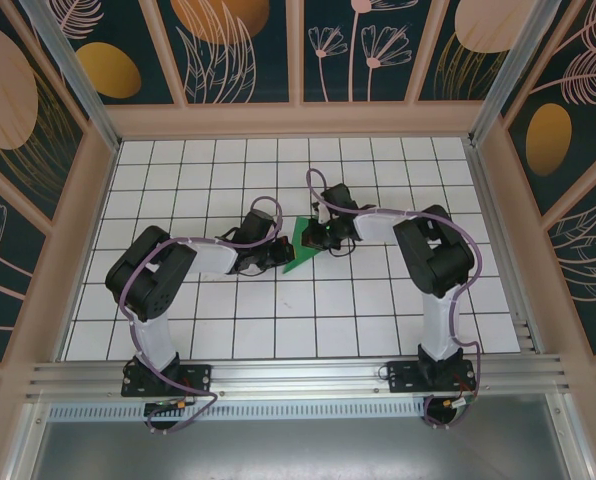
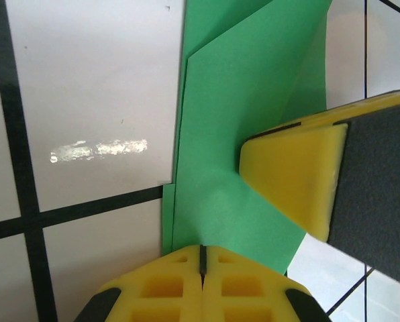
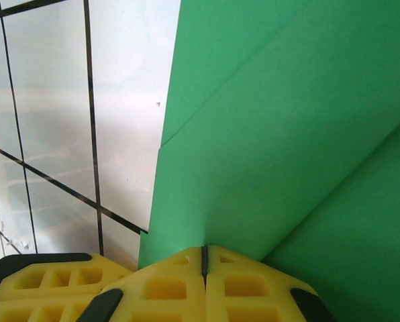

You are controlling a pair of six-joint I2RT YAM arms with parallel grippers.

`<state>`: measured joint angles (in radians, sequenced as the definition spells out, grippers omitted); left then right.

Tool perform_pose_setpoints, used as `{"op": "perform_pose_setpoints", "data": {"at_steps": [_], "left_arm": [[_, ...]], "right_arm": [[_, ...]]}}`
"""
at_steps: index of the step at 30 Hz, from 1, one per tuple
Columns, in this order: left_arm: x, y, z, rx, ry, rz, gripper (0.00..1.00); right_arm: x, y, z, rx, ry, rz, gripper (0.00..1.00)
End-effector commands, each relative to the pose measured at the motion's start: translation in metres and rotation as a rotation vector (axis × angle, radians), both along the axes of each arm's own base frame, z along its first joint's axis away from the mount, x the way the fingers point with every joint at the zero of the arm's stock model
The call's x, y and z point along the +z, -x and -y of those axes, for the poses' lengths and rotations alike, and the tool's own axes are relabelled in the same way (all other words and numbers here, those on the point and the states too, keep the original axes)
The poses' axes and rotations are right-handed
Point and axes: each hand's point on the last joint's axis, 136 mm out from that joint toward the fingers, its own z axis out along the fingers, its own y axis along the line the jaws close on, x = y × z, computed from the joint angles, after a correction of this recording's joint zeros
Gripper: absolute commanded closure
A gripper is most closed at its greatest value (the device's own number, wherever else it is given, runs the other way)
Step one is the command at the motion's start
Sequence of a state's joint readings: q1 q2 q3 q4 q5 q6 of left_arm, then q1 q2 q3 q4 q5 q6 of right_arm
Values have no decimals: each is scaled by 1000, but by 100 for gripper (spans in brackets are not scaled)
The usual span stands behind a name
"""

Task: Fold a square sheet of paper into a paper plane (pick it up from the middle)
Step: Fourth fold the wing at the center of the table.

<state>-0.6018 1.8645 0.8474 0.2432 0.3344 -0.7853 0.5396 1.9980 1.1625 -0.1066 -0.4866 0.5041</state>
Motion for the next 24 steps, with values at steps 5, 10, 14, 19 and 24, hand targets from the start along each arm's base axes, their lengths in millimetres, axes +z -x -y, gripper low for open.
{"op": "perform_pose_setpoints", "data": {"at_steps": [5,10,14,19,24], "left_arm": [[-85,60,-62,19,-309,-238,100],[-84,60,-62,16,-309,-236,100],[-84,60,-62,18,-308,-236,100],[-84,60,-62,15,-305,-235,100],[-83,60,-61,12,-304,-236,100]], "right_arm": [[-13,-15,11,-2,22,21,93],[6,-32,12,-19,4,73,93],[-7,-37,16,-29,21,61,92],[-29,-37,23,-50,55,30,93],[7,-55,20,-62,21,102,93]]}}
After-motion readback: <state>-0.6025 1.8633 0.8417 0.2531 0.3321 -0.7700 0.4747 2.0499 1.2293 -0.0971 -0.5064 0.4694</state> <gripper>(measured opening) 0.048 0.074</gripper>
